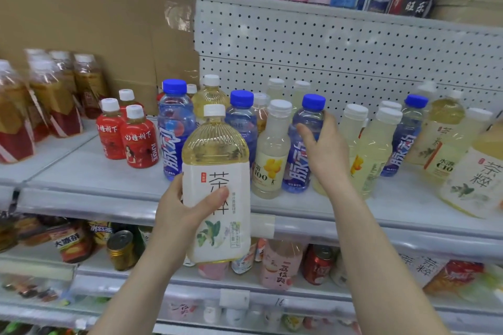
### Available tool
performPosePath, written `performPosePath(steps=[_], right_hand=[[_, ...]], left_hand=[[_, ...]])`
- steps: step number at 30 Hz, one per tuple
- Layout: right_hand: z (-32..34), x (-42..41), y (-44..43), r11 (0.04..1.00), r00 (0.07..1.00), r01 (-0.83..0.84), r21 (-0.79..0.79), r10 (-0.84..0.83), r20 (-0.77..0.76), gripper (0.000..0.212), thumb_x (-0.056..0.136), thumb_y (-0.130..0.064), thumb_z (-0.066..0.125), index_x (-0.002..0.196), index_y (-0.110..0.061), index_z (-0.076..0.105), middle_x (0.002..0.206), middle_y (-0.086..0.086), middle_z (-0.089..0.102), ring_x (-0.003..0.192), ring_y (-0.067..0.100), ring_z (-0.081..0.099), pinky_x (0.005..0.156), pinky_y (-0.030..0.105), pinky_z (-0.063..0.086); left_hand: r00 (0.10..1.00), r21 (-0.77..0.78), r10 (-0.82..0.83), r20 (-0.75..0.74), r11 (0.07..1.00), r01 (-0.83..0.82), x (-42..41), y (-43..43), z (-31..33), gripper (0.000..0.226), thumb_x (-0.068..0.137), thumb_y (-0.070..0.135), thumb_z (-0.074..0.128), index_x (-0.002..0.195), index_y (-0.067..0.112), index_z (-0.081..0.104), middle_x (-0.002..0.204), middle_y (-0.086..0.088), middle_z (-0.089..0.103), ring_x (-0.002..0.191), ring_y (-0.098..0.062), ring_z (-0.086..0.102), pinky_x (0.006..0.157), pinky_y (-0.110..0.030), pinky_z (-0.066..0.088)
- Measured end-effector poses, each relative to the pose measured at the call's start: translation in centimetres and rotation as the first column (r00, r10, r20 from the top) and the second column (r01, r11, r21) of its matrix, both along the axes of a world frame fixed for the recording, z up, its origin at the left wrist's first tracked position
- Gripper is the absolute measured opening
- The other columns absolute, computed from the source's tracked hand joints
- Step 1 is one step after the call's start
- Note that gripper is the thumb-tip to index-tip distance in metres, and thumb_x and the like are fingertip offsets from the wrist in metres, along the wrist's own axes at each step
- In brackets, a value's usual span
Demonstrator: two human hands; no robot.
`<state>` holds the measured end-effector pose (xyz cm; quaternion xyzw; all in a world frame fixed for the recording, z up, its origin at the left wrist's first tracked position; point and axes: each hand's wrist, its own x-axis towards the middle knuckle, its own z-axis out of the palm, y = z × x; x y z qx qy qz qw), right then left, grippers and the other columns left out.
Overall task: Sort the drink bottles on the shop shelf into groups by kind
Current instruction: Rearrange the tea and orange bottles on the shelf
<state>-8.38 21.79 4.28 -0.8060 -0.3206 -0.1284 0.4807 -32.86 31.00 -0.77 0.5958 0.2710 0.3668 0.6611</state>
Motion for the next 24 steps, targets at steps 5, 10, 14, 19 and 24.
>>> performPosePath(steps=[5, 10, 14, 19, 24], right_hand=[[-0.2, 0.1, -1.0, 0.999, 1.000, 0.011, -0.042, -0.010, 0.014, 0.062, 0.097, -0.050, 0.058, 0.150, -0.023, 0.040, 0.136, 0.000, 0.063, 0.119, 0.024, 0.061, 0.099, 0.044, 0.051], [-0.3, -2.9, -2.4, 0.992, 0.968, 0.123, 0.042, -0.129, 0.215, 0.059, 0.102, -0.036, 0.056, 0.154, -0.019, 0.036, 0.139, 0.003, 0.059, 0.118, 0.022, 0.061, 0.098, 0.039, 0.050], [0.4, -7.2, -4.4, 0.944, 0.964, -0.256, 0.206, 0.267, -0.024, 0.040, 0.100, -0.046, 0.055, 0.134, -0.024, 0.060, 0.120, -0.010, 0.068, 0.108, 0.000, 0.064, 0.095, 0.035, 0.054], [0.5, -9.0, -7.5, 0.863, 0.793, -0.407, 0.297, 0.496, -0.355, 0.059, 0.080, -0.056, 0.071, 0.129, -0.026, 0.059, 0.117, -0.006, 0.073, 0.108, 0.010, 0.070, 0.096, 0.036, 0.055], [0.3, -6.8, -13.4, 0.867, 0.887, -0.205, 0.455, 0.361, -0.289, 0.050, 0.078, -0.041, 0.081, 0.122, -0.029, 0.060, 0.112, -0.005, 0.074, 0.102, 0.014, 0.072, 0.092, 0.040, 0.058]], left_hand=[[0.998, -0.012, -0.055, 0.035, 0.998, 0.056, 0.8, -0.5, 0.2, 0.080, 0.042, 0.048, 0.084, 0.113, 0.017, 0.064, 0.100, -0.005, 0.077, 0.091, -0.027, 0.074, 0.082, -0.054, 0.058], [0.992, 0.021, -0.127, 0.012, 0.992, 0.127, 1.5, -1.3, 0.3, 0.079, 0.041, 0.049, 0.083, 0.112, 0.019, 0.064, 0.099, -0.002, 0.077, 0.090, -0.024, 0.075, 0.079, -0.049, 0.059], [0.980, 0.043, -0.198, -0.008, 0.979, 0.198, 2.6, -2.6, 0.2, 0.078, 0.043, 0.050, 0.085, 0.112, 0.020, 0.063, 0.100, -0.002, 0.077, 0.090, -0.023, 0.075, 0.082, -0.051, 0.059], [0.960, 0.124, -0.277, -0.044, 0.952, 0.280, 5.2, -5.7, 0.1, 0.073, 0.043, 0.053, 0.084, 0.107, 0.026, 0.064, 0.098, 0.003, 0.077, 0.090, -0.019, 0.074, 0.083, -0.050, 0.058], [0.889, 0.326, -0.420, -0.184, 0.827, 0.459, 9.4, -9.3, 1.7, 0.073, 0.050, 0.068, 0.076, 0.116, 0.042, 0.058, 0.105, 0.019, 0.072, 0.096, 0.000, 0.068, 0.085, -0.032, 0.056]])
